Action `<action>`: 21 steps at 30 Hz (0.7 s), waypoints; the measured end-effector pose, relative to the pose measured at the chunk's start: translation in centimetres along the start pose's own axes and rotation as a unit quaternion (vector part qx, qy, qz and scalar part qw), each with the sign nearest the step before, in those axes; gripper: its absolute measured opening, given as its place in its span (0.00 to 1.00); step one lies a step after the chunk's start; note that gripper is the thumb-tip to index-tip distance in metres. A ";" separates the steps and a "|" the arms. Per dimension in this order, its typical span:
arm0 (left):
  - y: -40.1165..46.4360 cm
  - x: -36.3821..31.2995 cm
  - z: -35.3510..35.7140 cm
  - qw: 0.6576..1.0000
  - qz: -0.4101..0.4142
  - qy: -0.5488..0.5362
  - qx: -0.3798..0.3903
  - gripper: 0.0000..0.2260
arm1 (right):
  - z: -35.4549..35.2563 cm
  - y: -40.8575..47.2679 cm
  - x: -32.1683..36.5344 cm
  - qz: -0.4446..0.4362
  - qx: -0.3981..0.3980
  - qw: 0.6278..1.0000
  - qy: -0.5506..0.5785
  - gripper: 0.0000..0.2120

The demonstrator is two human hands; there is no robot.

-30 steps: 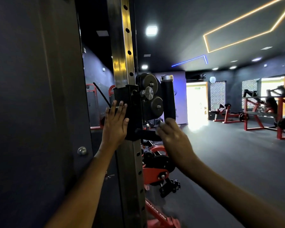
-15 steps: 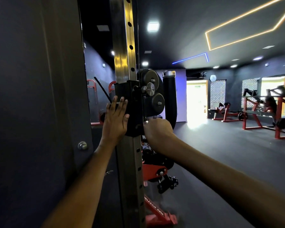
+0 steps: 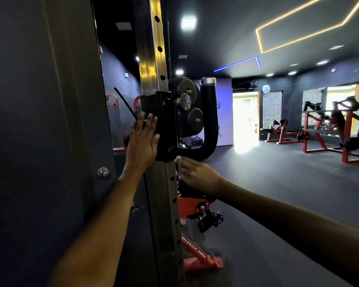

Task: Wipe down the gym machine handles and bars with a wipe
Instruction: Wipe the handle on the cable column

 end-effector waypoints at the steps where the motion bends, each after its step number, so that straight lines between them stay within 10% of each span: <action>1: 0.0 -0.1 0.0 1.000 -0.001 0.000 0.002 0.25 | 1.0 -1.0 0.2 0.005 0.001 0.998 0.062 0.12; 4: -0.1 -0.2 0.0 1.000 0.000 0.002 -0.001 0.25 | 1.5 -4.1 -2.2 0.226 -0.049 0.891 0.390 0.07; 7: -0.1 -0.1 0.1 1.000 0.001 0.009 -0.011 0.25 | 6.0 -7.8 -4.8 0.554 -0.194 0.450 0.673 0.08; 10: 0.0 -0.1 0.2 1.000 0.007 0.007 -0.016 0.25 | 7.2 -3.9 -3.3 0.501 -0.257 0.104 0.820 0.09; 21: 0.0 -0.1 0.2 1.000 -0.004 0.006 -0.008 0.25 | 6.3 -2.3 -1.0 0.412 -0.205 -0.066 0.885 0.09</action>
Point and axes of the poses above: each hand's wrist, its own y-axis towards the middle knuckle, its own z-axis out of the palm, x = y × z, the point moved 9 cm from there along y, towards the middle knuckle, and after that the axes turned 5 degrees about x, right-handed, at the moved point
